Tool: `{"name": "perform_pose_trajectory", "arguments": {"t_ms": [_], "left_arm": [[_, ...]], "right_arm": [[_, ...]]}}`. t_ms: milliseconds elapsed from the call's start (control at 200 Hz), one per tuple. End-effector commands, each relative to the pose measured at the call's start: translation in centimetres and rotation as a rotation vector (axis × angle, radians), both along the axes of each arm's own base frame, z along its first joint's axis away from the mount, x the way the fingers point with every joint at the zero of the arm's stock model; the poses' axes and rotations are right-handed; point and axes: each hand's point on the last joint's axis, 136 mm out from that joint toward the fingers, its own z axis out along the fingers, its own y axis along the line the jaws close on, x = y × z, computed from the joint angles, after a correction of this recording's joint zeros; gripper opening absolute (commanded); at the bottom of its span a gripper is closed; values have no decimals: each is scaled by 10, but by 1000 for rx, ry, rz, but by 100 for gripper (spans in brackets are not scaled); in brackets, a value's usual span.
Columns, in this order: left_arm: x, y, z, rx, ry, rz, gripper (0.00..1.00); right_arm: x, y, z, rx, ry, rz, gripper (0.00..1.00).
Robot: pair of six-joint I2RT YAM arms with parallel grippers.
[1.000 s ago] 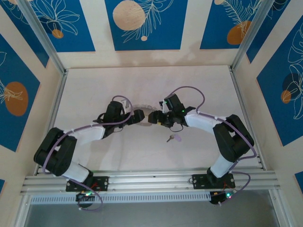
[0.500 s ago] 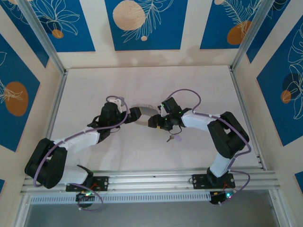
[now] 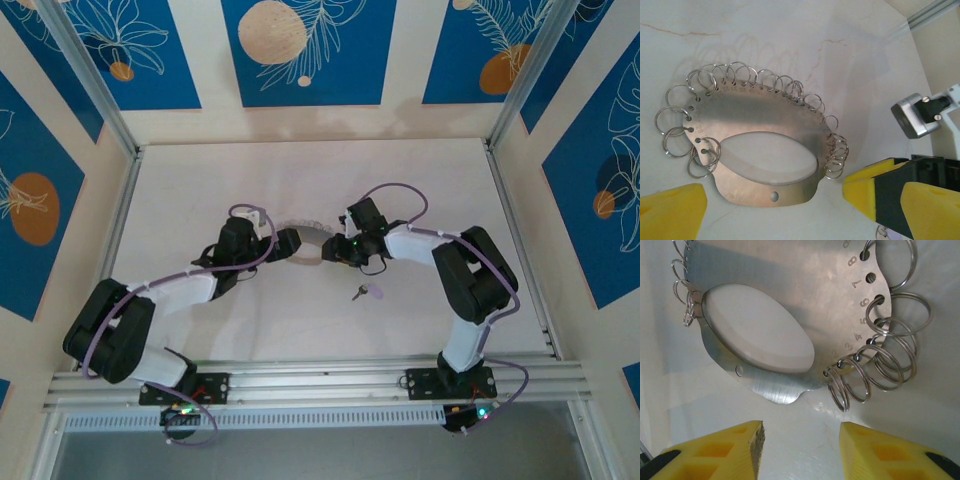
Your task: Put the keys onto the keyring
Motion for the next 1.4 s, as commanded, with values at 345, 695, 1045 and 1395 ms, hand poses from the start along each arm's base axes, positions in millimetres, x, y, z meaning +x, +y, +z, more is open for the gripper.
{"name": "perform_pose_trajectory", "arguments": {"t_ms": [345, 695, 1045, 1395], "left_arm": [[9, -8, 14, -44, -44, -26, 100], [4, -7, 21, -46, -55, -36, 100], [2, -7, 23, -47, -60, -38, 100], [4, -8, 23, -51, -58, -42, 100]], "right_arm": [[15, 12, 8, 23, -3, 30, 40], [0, -8, 12, -25, -23, 6, 39], [2, -13, -2, -48, 3, -12, 39], [15, -9, -6, -49, 4, -15, 39]]}}
